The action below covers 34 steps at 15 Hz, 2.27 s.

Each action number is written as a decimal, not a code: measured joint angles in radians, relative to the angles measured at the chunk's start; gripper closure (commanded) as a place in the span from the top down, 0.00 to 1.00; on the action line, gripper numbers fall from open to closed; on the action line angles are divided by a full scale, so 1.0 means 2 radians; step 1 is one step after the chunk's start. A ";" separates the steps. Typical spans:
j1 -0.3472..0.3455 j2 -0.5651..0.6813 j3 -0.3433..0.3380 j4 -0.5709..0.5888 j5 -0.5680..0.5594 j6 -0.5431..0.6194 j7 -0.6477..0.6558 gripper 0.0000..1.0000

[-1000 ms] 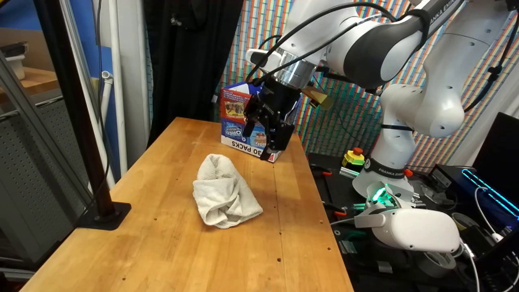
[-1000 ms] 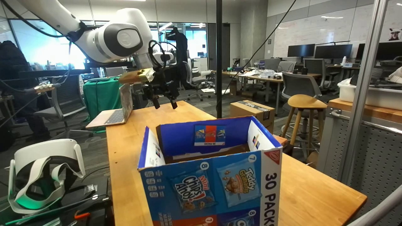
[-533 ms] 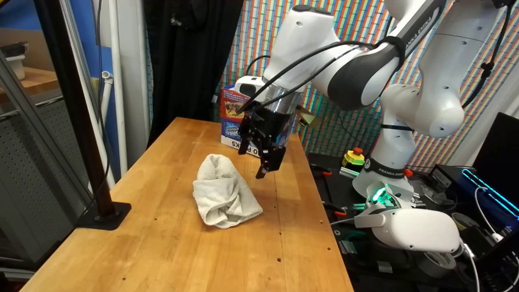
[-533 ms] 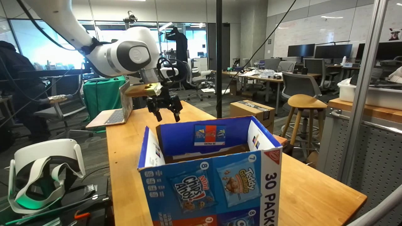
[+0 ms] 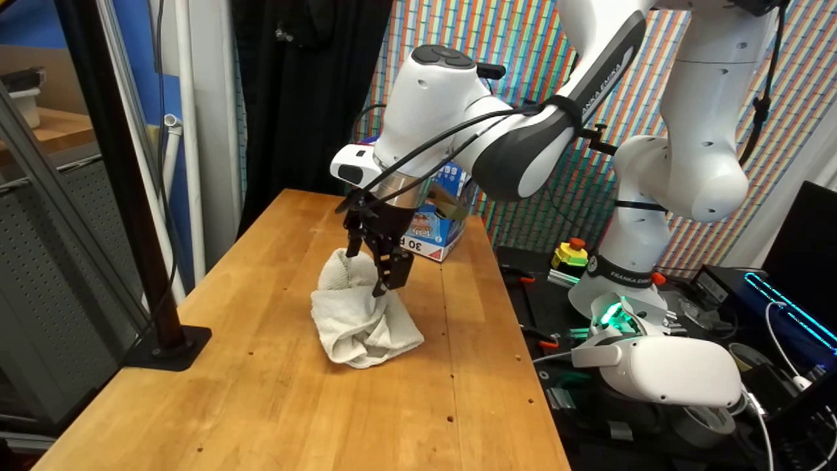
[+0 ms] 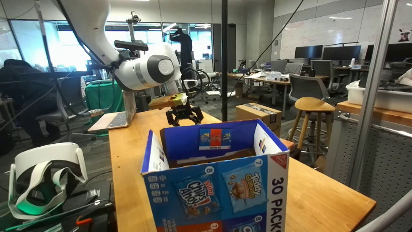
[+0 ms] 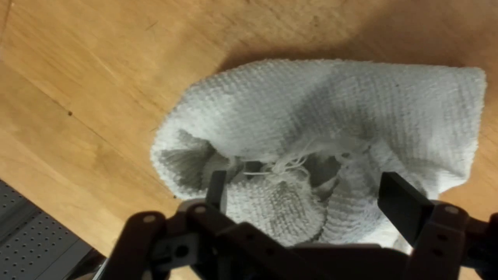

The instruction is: Put the green object in the towel then put it in the box

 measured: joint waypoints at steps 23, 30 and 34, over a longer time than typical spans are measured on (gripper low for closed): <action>-0.090 0.090 -0.016 0.108 0.086 -0.126 -0.206 0.00; -0.094 0.049 -0.015 0.095 0.086 -0.127 -0.218 0.04; -0.092 0.027 -0.013 0.072 0.086 -0.126 -0.218 0.04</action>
